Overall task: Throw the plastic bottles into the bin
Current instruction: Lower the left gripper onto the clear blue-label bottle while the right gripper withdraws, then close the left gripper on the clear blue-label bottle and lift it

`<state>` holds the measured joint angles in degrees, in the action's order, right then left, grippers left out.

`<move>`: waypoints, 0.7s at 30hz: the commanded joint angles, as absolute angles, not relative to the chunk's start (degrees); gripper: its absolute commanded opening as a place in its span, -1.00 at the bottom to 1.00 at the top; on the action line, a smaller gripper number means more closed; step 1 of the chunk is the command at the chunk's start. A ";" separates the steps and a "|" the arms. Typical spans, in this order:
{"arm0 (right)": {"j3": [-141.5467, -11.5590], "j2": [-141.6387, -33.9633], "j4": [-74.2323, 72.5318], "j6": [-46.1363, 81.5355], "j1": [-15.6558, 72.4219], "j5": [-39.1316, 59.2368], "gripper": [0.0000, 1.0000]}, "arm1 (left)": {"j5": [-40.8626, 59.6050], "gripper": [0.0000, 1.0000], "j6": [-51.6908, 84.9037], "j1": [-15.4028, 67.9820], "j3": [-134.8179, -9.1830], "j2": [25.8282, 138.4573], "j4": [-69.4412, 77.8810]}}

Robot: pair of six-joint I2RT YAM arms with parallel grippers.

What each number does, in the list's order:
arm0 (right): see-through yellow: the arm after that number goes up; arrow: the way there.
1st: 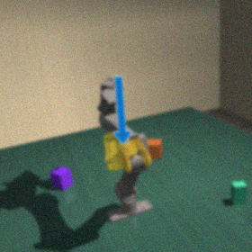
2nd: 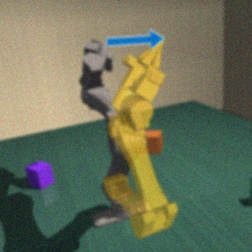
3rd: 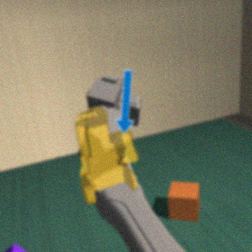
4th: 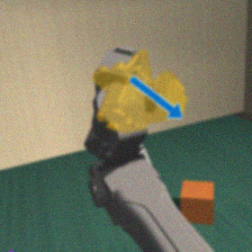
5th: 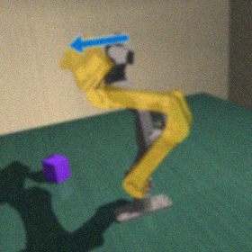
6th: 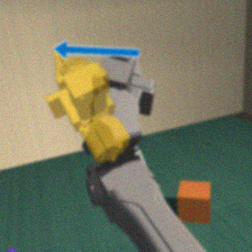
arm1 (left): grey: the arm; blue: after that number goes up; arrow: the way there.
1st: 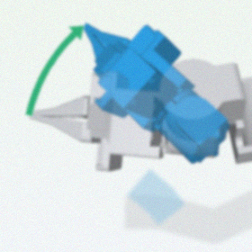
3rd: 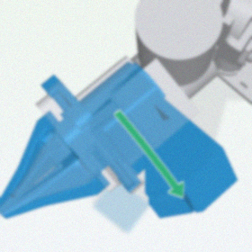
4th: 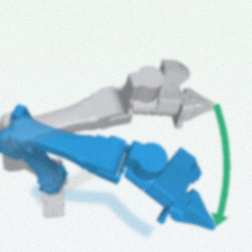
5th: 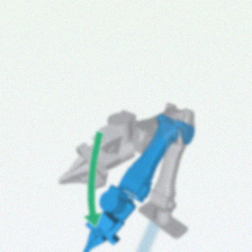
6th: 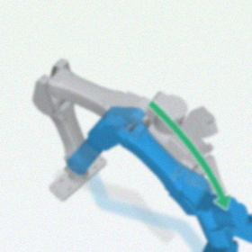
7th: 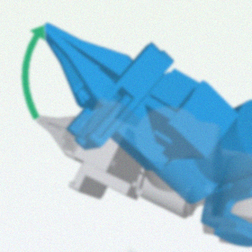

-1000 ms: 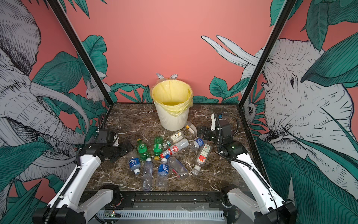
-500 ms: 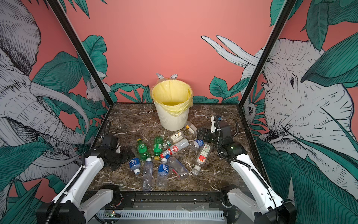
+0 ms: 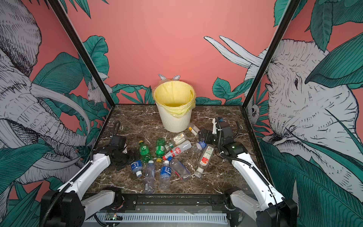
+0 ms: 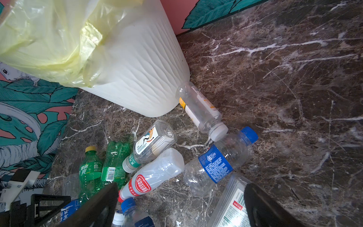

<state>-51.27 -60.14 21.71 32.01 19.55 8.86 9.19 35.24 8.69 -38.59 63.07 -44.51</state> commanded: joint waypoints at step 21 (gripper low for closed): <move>-50.01 -60.57 18.78 33.57 18.48 11.52 0.98 | 4.83 0.69 39.56 10.00 -32.18 63.99 -38.95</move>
